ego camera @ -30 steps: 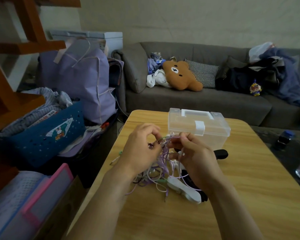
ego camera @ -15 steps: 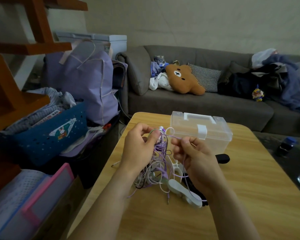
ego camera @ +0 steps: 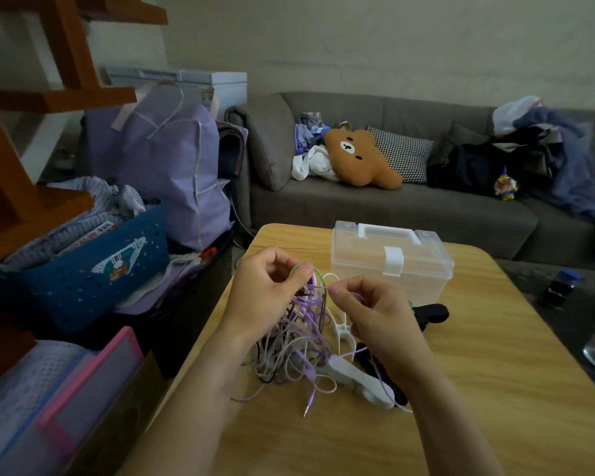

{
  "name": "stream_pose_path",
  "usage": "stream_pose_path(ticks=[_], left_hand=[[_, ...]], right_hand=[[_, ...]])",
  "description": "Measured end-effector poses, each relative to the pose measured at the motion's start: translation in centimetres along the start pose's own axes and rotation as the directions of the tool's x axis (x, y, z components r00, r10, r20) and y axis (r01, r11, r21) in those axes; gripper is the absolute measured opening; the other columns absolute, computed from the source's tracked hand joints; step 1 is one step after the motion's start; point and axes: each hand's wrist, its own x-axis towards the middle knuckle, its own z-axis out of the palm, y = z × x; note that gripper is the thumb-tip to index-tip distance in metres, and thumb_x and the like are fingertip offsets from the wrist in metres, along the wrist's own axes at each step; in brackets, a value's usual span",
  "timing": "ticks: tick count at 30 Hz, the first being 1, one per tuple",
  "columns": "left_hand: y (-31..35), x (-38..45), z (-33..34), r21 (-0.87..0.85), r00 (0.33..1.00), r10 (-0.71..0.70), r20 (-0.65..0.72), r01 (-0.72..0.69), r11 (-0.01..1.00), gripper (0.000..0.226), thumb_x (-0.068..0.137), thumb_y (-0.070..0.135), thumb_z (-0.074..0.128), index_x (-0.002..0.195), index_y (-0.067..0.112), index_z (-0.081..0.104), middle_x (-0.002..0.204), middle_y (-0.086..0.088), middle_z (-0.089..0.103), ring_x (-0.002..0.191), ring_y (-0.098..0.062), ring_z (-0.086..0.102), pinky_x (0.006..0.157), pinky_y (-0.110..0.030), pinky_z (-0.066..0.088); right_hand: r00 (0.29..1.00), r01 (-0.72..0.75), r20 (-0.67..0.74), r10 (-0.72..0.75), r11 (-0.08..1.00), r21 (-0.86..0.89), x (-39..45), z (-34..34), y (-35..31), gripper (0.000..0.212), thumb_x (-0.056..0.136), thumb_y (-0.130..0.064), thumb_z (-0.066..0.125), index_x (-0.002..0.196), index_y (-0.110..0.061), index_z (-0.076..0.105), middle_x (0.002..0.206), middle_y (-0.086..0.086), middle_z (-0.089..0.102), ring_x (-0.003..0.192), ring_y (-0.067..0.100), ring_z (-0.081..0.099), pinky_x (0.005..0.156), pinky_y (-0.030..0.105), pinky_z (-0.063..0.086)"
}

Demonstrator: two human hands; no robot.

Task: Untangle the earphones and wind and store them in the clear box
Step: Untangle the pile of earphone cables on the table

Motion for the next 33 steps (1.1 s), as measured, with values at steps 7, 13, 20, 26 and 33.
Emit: stream_pose_path(ticks=[7,13,20,26,33], left_hand=[[0.7,-1.0,0.8,-0.072,0.998,-0.033,-0.053,0.029,0.997,0.012,0.077,0.020,0.085,0.080,0.021,0.073,0.075,0.005,0.076,0.073,-0.010,0.074,0.068,-0.025,0.058],[0.9,-0.8,0.7,-0.082,0.988,-0.150,0.043,0.153,0.985,0.009,0.086,0.021,0.077,0.089,0.015,0.070,0.076,0.002,0.077,0.072,-0.013,0.074,0.071,-0.031,0.059],[-0.5,-0.2,0.4,-0.088,0.981,-0.192,-0.033,0.188,0.978,0.011,0.077,0.026,0.084,0.079,0.022,0.074,0.084,0.005,0.076,0.088,-0.015,0.072,0.086,-0.039,0.057],[-0.5,-0.3,0.5,0.066,0.961,-0.180,0.211,0.170,0.983,0.015,0.088,0.029,0.075,0.099,0.020,0.072,0.089,0.005,0.075,0.082,-0.008,0.072,0.069,-0.016,0.055],[-0.4,-0.8,1.1,0.122,0.904,-0.055,0.424,0.003,0.993,0.010,0.092,0.022,0.071,0.089,0.014,0.077,0.081,-0.003,0.074,0.074,-0.011,0.066,0.073,-0.036,0.053]], right_hand=[[0.997,-0.043,0.056,0.048,0.995,-0.094,-0.3,0.5,-0.2,0.023,0.091,-0.036,0.070,0.089,-0.012,0.069,0.066,-0.001,0.065,0.057,0.010,0.056,0.057,0.025,0.048],[0.994,-0.107,-0.033,0.106,0.994,-0.025,-0.2,0.4,0.0,0.020,0.094,-0.025,0.068,0.093,-0.005,0.067,0.068,0.009,0.067,0.054,0.018,0.061,0.054,0.025,0.053],[0.986,-0.104,-0.145,0.082,0.983,-0.150,0.2,0.1,0.2,0.017,0.093,-0.029,0.069,0.088,-0.013,0.067,0.070,0.005,0.068,0.055,0.014,0.060,0.056,0.030,0.052],[0.982,-0.044,-0.188,0.018,0.990,-0.133,0.1,0.3,0.2,0.016,0.097,-0.028,0.064,0.087,-0.015,0.065,0.068,0.004,0.066,0.054,0.014,0.058,0.052,0.028,0.048],[0.977,-0.065,-0.210,0.041,0.992,-0.112,0.1,-0.5,0.0,0.025,0.101,-0.031,0.055,0.086,-0.015,0.067,0.063,-0.002,0.065,0.055,0.008,0.054,0.060,0.033,0.047]])
